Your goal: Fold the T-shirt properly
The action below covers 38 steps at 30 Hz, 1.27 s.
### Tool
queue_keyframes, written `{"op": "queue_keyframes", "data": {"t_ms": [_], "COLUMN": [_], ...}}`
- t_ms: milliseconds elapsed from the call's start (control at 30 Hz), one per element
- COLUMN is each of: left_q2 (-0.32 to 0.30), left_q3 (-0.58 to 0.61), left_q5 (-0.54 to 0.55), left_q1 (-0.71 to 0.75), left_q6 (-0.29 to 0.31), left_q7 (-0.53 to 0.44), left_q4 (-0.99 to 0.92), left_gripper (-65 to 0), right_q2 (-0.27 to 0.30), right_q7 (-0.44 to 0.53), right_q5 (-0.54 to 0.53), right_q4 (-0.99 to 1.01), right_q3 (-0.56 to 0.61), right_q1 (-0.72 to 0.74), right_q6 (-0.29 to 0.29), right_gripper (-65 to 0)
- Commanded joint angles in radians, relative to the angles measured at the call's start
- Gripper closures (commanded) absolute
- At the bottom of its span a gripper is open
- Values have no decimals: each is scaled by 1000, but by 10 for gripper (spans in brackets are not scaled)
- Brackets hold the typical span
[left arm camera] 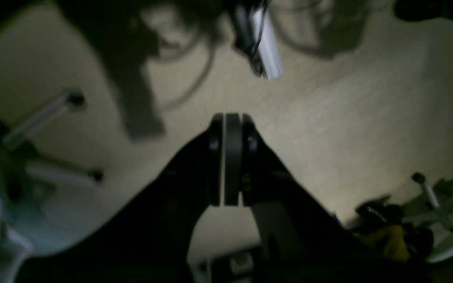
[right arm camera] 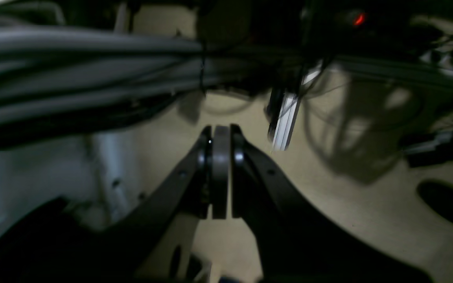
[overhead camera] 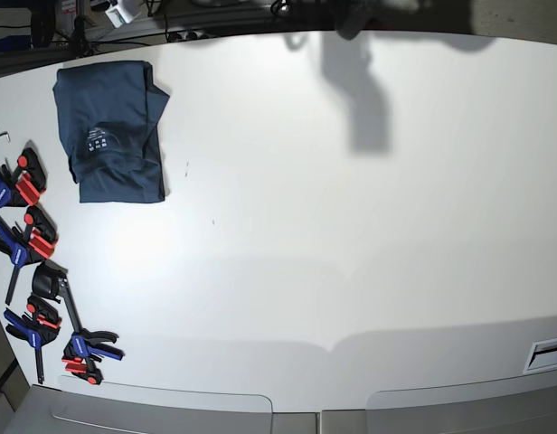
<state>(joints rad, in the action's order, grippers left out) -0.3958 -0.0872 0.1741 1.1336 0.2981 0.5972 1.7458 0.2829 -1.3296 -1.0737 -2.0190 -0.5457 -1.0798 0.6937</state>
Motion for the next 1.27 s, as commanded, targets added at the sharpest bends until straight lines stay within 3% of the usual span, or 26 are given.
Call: {"op": "queue_keyframes", "data": {"t_ms": [0, 167, 267, 433, 500, 700, 933, 1033, 1233], "left_q2": [0, 3, 8, 20, 31, 99, 173, 188, 193], "left_q3": [-3, -3, -3, -3, -3, -3, -3, -3, -3], "left_q5": [3, 92, 123, 122, 122, 51, 51, 51, 51], "left_q1": [-19, -248, -364, -495, -537, -621, -640, -640, -640], "left_q6": [5, 5, 8, 16, 16, 16, 16, 16, 16], "left_q7": [-26, -77, -115, -436, -500, -502, -517, -517, -521], "left_q4": [-76, -524, -714, -929, -987, -1099, -1117, -1117, -1117], "left_gripper": [0, 0, 0, 0, 0, 0, 0, 0, 0], "right_q2": [28, 145, 187, 194, 187, 103, -40, -82, -131], "right_q7": [29, 209, 294, 449, 514, 576, 765, 859, 954], "right_q5": [10, 220, 341, 481, 500, 579, 649, 603, 565], "right_q4": [27, 290, 473, 776, 883, 1111, 1261, 1273, 1273], "right_q3": [35, 294, 453, 686, 770, 958, 1031, 1030, 1030], "right_q1": [-11, 64, 164, 379, 467, 686, 808, 817, 816], "right_q6": [4, 4, 4, 4, 4, -163, -554, -692, -768], "right_gripper": [0, 0, 0, 0, 0, 0, 0, 0, 0]}}
